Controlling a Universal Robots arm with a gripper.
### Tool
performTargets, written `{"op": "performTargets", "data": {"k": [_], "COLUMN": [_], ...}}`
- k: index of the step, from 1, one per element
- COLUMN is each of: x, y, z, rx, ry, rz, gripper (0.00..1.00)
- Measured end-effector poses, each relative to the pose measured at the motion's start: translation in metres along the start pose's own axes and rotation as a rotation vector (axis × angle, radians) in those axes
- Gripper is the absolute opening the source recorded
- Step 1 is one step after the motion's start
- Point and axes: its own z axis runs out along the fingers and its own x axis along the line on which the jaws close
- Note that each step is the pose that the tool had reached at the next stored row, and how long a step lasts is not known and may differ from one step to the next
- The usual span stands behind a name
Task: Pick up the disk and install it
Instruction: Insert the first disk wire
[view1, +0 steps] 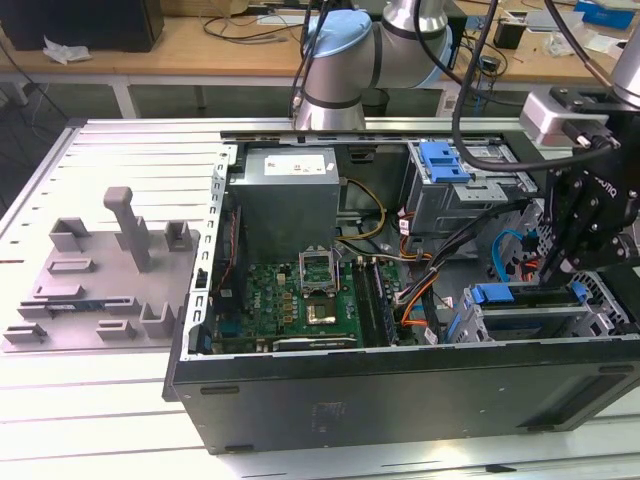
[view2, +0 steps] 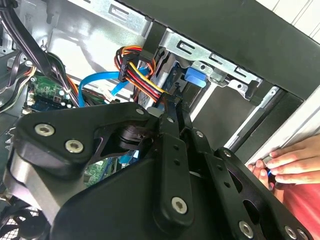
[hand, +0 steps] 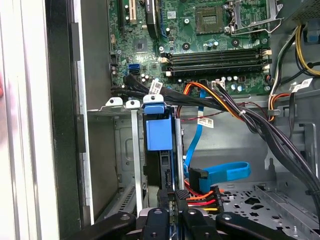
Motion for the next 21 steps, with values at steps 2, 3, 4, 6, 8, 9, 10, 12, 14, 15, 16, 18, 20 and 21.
{"op": "performTargets", "data": {"k": [2, 3, 4, 6, 8, 9, 10, 12, 14, 15, 16, 18, 20, 21], "x": [-0.0001, -0.0001, -0.0001, -0.0001, -0.0001, -0.0001, -0.0002, -0.0003, -0.0003, -0.0003, -0.0003, -0.0002, -0.0001, 0.0001], "y": [0.0, 0.0, 0.0, 0.0, 0.0, -0.0002, -0.0004, -0.0006, -0.0006, -0.0006, -0.0007, -0.0007, -0.0007, -0.0006], "z": [0.0008, 0.001, 0.0012, 0.0017, 0.0019, 0.002, 0.0023, 0.0028, 0.0034, 0.0039, 0.0043, 0.0046, 0.005, 0.0053], "rx": [-0.0001, 0.0, 0.0, 0.0, -0.0001, 0.0, 0.0, 0.0, 0.0, 0.0, 0.0, 0.0, 0.0, 0.0], "ry": [0.0, 0.0001, 0.0001, 0.0001, 0.0, 0.0001, 0.0001, 0.0, 0.0001, 0.0001, 0.0002, 0.0002, 0.0001, 0.0], "rz": [0.0, 0.0, 0.0, 0.0, 0.0, 0.0, 0.0, 0.0, 0.0, 0.0, 0.0, 0.0, 0.0, 0.0], "gripper": [0.16, 0.16, 0.16, 0.16, 0.16, 0.16, 0.16, 0.16, 0.16, 0.16, 0.16, 0.16, 0.16, 0.16]}}
